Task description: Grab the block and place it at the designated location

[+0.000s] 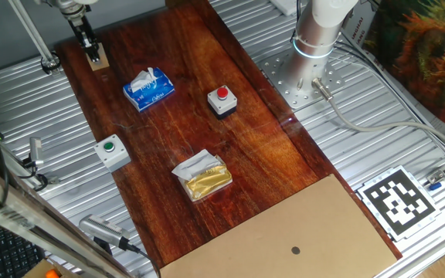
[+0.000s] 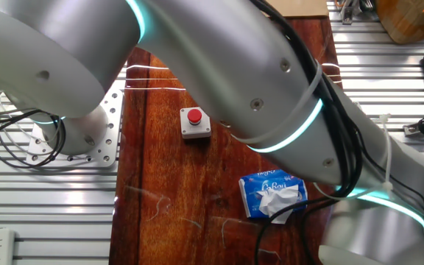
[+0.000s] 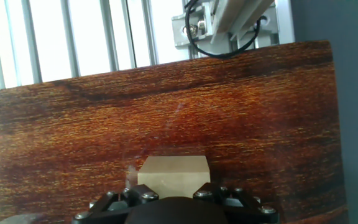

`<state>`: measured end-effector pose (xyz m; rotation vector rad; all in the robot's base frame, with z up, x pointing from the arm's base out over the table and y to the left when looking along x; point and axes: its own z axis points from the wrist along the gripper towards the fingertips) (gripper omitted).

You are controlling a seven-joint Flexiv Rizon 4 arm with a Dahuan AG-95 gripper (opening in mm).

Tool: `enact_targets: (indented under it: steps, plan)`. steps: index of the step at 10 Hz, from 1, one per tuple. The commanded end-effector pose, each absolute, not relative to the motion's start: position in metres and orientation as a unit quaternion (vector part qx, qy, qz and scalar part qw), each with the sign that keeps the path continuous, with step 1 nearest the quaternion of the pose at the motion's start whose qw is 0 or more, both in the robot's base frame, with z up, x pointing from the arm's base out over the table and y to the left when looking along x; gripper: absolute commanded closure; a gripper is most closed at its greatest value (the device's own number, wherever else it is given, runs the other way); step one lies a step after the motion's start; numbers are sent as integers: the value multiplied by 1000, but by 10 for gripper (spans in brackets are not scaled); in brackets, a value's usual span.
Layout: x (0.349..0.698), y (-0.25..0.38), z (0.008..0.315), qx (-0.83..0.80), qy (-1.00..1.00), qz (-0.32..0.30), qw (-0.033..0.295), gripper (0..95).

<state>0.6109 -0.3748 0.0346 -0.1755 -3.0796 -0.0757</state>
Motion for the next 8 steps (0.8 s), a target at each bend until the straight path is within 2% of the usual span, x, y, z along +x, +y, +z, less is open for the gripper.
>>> enact_targets:
  steps: [1,5,8]
  plan:
    - [607,-374,46,-59,-997,-26,35,760]
    - [594,-371,66,-60,-997,-29,33,760]
    - [571,-372,73,-57,-998,-30,29,760]
